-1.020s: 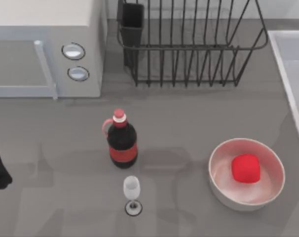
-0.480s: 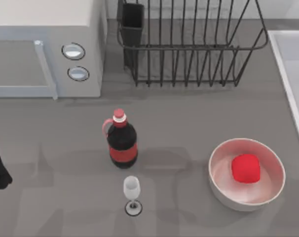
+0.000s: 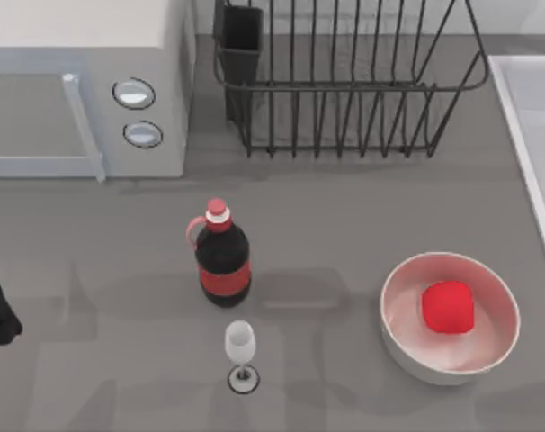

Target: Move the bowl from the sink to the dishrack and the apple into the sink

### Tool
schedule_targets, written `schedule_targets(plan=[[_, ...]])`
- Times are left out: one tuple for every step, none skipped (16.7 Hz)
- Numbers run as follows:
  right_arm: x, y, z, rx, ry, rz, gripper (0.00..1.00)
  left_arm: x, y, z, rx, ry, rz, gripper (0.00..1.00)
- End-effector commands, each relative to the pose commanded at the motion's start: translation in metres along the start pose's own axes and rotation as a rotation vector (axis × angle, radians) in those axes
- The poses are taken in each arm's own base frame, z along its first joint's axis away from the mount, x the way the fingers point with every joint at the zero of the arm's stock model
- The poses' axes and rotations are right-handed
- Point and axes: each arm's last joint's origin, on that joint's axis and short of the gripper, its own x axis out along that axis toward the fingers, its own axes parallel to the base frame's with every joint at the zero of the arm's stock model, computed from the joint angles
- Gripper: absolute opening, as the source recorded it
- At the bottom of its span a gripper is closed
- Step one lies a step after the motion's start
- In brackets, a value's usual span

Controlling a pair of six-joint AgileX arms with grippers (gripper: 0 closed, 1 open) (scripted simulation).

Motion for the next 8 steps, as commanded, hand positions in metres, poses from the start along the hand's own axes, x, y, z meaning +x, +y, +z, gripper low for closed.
schedule_targets(plan=[[0.000,0.000,0.001,-0.002,-0.001,-0.001,0.00,0.000,0.000,0.000,0.000,0.000,0.000,1.00],[0.000,0.000,0.002,-0.003,-0.001,-0.001,0.00,0.000,0.000,0.000,0.000,0.000,0.000,1.00],[0.000,0.001,0.004,-0.007,-0.003,-0.011,0.00,0.000,0.000,0.000,0.000,0.000,0.000,1.00],[0.001,0.003,0.010,-0.016,-0.008,-0.031,0.00,0.000,0.000,0.000,0.000,0.000,0.000,1.00],[0.002,0.006,0.018,-0.030,-0.018,-0.060,0.00,0.000,0.000,0.000,0.000,0.000,0.000,1.00],[0.003,0.011,0.029,-0.049,-0.033,-0.097,0.00,0.000,0.000,0.000,0.000,0.000,0.000,1.00],[0.004,0.018,0.042,-0.071,-0.056,-0.140,0.00,0.000,0.000,0.000,0.000,0.000,0.000,1.00],[0.005,0.027,0.056,-0.096,-0.088,-0.188,0.00,0.000,0.000,0.000,0.000,0.000,0.000,1.00]])
